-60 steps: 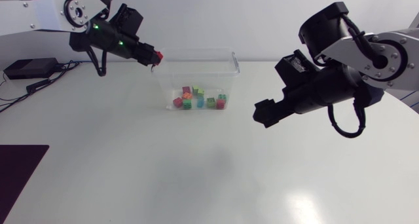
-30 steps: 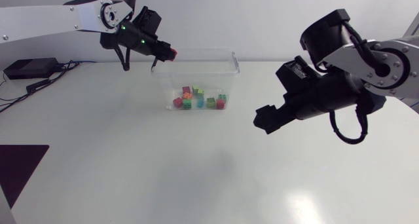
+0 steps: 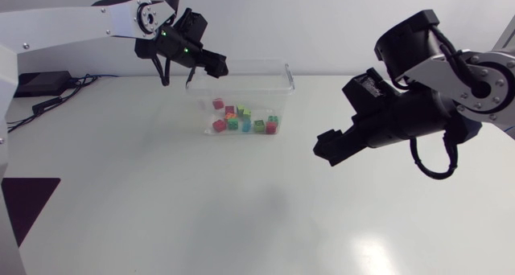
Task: Place the duplo bricks in the container
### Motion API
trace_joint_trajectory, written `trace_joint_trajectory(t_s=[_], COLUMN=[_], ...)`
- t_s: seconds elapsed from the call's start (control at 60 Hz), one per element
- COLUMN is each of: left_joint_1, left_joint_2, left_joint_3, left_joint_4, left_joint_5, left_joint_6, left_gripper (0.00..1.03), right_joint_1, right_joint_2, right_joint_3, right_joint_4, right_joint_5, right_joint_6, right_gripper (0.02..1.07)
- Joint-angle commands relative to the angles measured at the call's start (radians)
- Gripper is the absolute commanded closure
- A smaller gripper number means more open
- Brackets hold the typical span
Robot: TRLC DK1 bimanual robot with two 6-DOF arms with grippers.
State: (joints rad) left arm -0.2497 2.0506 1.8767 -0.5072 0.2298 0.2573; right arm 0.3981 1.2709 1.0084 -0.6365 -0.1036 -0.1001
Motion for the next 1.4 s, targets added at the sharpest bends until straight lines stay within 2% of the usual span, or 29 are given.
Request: trace_joint_trajectory(t_s=[0.0, 0.233, 0.633, 0.683, 0.85, 0.9, 1.0, 1.217, 1.383], left_joint_1=[0.018, 0.105, 0.158, 0.159, 0.155, 0.158, 0.179, 0.251, 0.314], left_joint_2=[-0.066, -0.208, -0.349, -0.365, -0.443, -0.477, -0.557, -0.675, -0.805], left_joint_3=[-0.028, -0.215, -0.482, -0.504, -0.613, -0.651, -0.740, -0.896, -1.035], left_joint_4=[-0.016, -0.025, 0.030, 0.045, 0.156, 0.187, 0.272, 0.368, 0.458], left_joint_5=[-0.003, -0.012, -0.058, -0.080, -0.284, -0.305, -0.305, -0.299, -0.241], left_joint_6=[-0.029, -0.021, -0.006, -0.006, -0.023, -0.030, -0.026, 0.002, 0.033], left_gripper=[0.04, 0.04, 0.04, 0.04, 0.04, 0.04, 0.04, 0.04, 0.04], right_joint_1=[-0.012, -0.094, -0.309, -0.329, -0.343, -0.343, -0.337, -0.329, -0.275], right_joint_2=[-0.030, -0.059, -0.036, -0.025, -0.008, -0.018, -0.036, -0.123, -0.237], right_joint_3=[-0.034, -0.076, -0.194, -0.195, -0.182, -0.182, -0.195, -0.275, -0.333], right_joint_4=[0.026, 0.106, 0.301, 0.313, 0.334, 0.339, 0.360, 0.423, 0.478], right_joint_5=[0.007, 0.005, -0.062, -0.070, -0.064, -0.053, 0.001, 0.067, 0.151], right_joint_6=[-0.020, -0.076, -0.171, -0.173, -0.171, -0.170, -0.174, -0.176, -0.159], right_gripper=[0.06, 0.06, 0.06, 0.06, 0.06, 0.06, 0.06, 0.06, 0.06])
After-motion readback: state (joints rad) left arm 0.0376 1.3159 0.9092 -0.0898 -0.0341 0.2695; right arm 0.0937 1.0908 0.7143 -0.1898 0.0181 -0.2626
